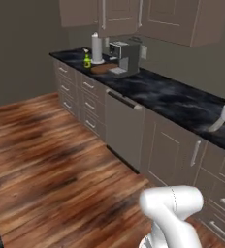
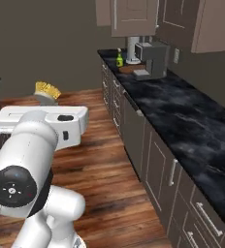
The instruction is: Grab the spray bottle from the cabinet, then place it next to the cutting board for sanitizing. Then grab the dish brush from the countertop next to the sink and place it next to the cutting board.
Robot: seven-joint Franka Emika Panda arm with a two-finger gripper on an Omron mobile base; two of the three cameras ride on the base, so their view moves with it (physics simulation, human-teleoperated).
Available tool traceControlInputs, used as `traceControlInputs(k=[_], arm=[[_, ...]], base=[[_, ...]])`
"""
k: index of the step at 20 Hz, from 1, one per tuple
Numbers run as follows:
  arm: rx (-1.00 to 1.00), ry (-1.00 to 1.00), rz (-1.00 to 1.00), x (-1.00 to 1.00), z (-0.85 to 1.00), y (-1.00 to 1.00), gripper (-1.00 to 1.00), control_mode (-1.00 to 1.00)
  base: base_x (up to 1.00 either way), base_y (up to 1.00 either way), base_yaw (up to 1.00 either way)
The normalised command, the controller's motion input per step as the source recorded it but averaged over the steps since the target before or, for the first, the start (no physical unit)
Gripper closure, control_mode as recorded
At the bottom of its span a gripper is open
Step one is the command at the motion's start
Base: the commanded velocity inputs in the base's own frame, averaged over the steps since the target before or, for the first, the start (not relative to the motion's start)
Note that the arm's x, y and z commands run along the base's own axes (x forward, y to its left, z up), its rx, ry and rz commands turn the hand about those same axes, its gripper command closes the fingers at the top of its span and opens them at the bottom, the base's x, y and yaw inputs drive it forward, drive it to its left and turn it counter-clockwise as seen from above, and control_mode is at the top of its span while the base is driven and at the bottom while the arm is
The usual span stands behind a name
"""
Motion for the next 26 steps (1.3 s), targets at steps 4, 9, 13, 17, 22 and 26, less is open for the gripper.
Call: traceControlInputs(k=[4, 9, 13, 17, 22, 26], arm=[[0.0, 0.0, 0.0, 0.0, 0.0, 0.0, 1.0, 1.0], [0.0, 0.0, 0.0, 0.0, 0.0, 0.0, 1.0, 1.0], [0.0, 0.0, 0.0, 0.0, 0.0, 0.0, 1.0, 1.0], [0.0, 0.0, 0.0, 0.0, 0.0, 0.0, 1.0, 1.0], [0.0, 0.0, 0.0, 0.0, 0.0, 0.0, 1.0, 1.0], [0.0, 0.0, 0.0, 0.0, 0.0, 0.0, 1.0, 1.0]], base=[[1.0, 1.0, -0.42], [1.0, 1.0, -0.37], [1.0, 1.0, -0.38], [1.0, 1.0, -0.38], [1.0, 1.0, -0.37], [1.0, 1.0, -0.35]])
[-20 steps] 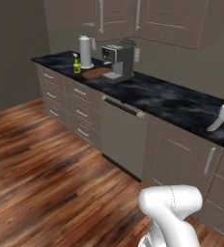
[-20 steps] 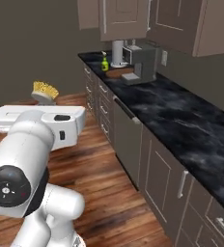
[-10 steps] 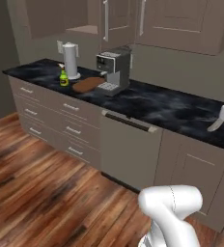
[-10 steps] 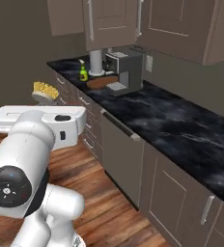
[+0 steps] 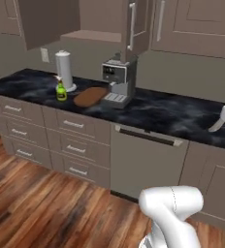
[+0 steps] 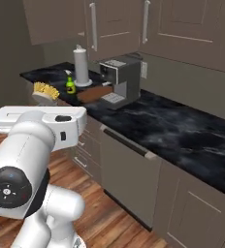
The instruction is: Grab the spray bottle from the cabinet, then place it next to the cutting board for sanitizing. Then grab the dish brush from the countertop next to the sink and place it next to the cutting board.
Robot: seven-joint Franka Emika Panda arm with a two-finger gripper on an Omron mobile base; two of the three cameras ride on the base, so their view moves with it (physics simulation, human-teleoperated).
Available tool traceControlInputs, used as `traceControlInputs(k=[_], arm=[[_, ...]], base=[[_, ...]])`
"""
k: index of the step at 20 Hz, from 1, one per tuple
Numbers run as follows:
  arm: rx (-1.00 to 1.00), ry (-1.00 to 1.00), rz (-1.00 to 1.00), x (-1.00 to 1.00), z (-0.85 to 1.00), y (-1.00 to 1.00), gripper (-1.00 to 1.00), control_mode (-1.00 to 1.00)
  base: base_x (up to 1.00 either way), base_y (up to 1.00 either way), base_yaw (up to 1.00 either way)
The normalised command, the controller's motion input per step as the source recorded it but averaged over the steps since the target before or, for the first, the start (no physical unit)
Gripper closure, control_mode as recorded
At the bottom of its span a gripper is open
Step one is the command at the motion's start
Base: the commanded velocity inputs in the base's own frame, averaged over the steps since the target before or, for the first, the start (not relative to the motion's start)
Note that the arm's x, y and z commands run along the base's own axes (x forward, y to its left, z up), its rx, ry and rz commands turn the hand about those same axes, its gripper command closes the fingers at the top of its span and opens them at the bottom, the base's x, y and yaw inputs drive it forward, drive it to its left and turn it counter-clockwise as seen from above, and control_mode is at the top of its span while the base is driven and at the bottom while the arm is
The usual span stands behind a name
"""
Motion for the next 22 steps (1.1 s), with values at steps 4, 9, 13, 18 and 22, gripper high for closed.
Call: traceControlInputs(k=[4, 9, 13, 18, 22], arm=[[0.0, 0.0, 0.0, 0.0, 0.0, 0.0, 1.0, 1.0], [0.0, 0.0, 0.0, 0.0, 0.0, 0.0, 1.0, 1.0], [0.0, 0.0, 0.0, 0.0, 0.0, 0.0, 1.0, 1.0], [0.0, 0.0, 0.0, 0.0, 0.0, 0.0, 1.0, 1.0], [0.0, 0.0, 0.0, 0.0, 0.0, 0.0, 1.0, 1.0]], base=[[0.78, 1.0, -0.26], [0.73, 1.0, -0.25], [0.83, 1.0, -0.26], [0.95, 0.99, -0.23], [0.97, 0.67, -0.2]])
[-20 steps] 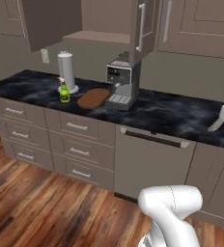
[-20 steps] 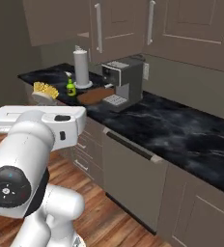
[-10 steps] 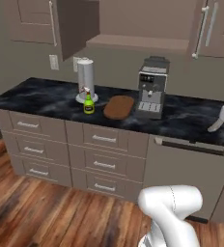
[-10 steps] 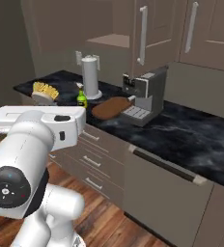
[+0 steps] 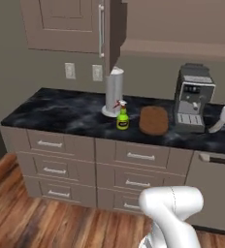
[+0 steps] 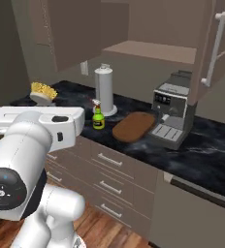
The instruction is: Grab the spray bottle from the cabinet, then place it next to the cutting board for sanitizing. Then grab the dish brush from the countertop next to the sink and place it next to the cutting board.
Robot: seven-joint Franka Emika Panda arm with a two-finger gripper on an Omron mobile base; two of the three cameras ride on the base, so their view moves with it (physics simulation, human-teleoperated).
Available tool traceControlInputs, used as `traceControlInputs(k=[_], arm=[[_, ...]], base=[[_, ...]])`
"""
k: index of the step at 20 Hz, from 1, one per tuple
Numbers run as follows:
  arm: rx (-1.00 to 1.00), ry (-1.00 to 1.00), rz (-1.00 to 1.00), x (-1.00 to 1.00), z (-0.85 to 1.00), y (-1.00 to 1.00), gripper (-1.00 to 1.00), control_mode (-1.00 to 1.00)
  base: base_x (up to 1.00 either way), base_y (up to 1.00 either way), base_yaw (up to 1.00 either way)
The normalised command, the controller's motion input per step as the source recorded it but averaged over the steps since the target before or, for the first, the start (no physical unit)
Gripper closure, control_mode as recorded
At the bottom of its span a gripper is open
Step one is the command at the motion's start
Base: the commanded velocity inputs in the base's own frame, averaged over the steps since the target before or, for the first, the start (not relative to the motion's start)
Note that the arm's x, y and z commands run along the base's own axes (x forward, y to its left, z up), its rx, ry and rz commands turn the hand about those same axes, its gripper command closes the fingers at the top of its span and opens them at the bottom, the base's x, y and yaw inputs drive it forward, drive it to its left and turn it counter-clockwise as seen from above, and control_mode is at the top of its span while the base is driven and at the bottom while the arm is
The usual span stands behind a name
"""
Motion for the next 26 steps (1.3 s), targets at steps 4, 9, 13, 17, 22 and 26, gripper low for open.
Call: traceControlInputs(k=[4, 9, 13, 17, 22, 26], arm=[[0.0, 0.0, 0.0, 0.0, 0.0, 0.0, 1.0, 1.0], [0.0, 0.0, 0.0, 0.0, 0.0, 0.0, 1.0, 1.0], [0.0, 0.0, 0.0, 0.0, 0.0, 0.0, 1.0, 1.0], [0.0, 0.0, 0.0, 0.0, 0.0, 0.0, 1.0, 1.0], [0.0, 0.0, 0.0, 0.0, 0.0, 0.0, 1.0, 1.0], [0.0, 0.0, 0.0, 0.0, 0.0, 0.0, 1.0, 1.0]], base=[[0.98, 0.2, -0.24], [0.91, 0.1, -0.17], [0.83, 0.09, -0.15], [0.76, 0.1, -0.19], [0.38, 0.04, -0.28], [0.38, 0.22, -0.29]])
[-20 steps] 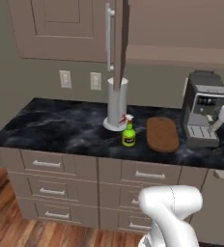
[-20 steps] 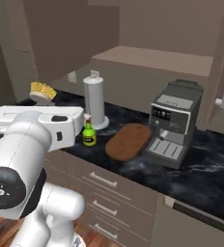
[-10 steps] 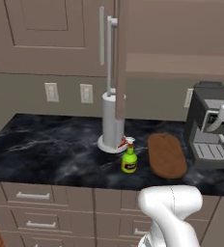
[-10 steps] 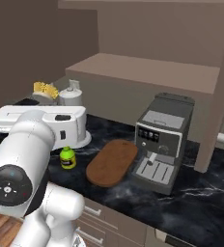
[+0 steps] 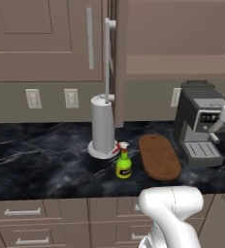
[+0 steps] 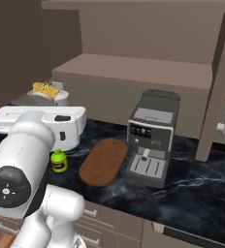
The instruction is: Grab the spray bottle from the cabinet, then place it next to the cutting board for sanitizing. Then grab the dish brush from the countertop next to the sink and place it next to the cutting board.
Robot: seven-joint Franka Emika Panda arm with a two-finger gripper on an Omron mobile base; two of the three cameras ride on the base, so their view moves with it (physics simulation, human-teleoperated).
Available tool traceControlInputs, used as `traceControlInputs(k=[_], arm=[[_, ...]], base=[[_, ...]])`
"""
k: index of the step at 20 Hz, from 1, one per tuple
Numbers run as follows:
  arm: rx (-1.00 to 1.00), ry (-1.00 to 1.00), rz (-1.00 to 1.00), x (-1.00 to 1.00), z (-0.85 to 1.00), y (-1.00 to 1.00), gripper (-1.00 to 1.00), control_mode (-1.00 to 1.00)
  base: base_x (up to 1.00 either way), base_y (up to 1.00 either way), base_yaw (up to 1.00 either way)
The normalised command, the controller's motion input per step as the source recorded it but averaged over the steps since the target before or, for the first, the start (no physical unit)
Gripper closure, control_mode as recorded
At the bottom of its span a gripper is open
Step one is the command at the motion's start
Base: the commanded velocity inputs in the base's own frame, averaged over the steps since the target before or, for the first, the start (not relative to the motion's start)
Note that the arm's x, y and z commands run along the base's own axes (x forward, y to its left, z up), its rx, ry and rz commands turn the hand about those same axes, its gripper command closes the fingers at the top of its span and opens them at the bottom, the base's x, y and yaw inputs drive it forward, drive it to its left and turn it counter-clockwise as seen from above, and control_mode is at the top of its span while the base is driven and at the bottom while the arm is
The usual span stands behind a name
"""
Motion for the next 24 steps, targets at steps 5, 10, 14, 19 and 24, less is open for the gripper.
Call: traceControlInputs(k=[5, 10, 14, 19, 24], arm=[[0.0, 0.0, 0.0, 0.0, 0.0, 0.0, 1.0, 1.0], [0.0, 0.0, 0.0, 0.0, 0.0, 0.0, 1.0, 1.0], [-0.01, 0.29, 0.05, 0.01, -0.3, 0.28, 1.0, -1.0], [-0.05, 0.5, 0.02, 0.42, -0.53, 0.56, 1.0, -1.0], [-0.01, 0.44, 0.0, 0.75, -0.58, 0.39, 1.0, -1.0]], base=[[0.42, 0.2, -0.12], [0.29, 0.05, 0.0], [0.01, 0.03, 0.0], [0.0, 0.0, 0.0], [0.0, 0.0, 0.0]])
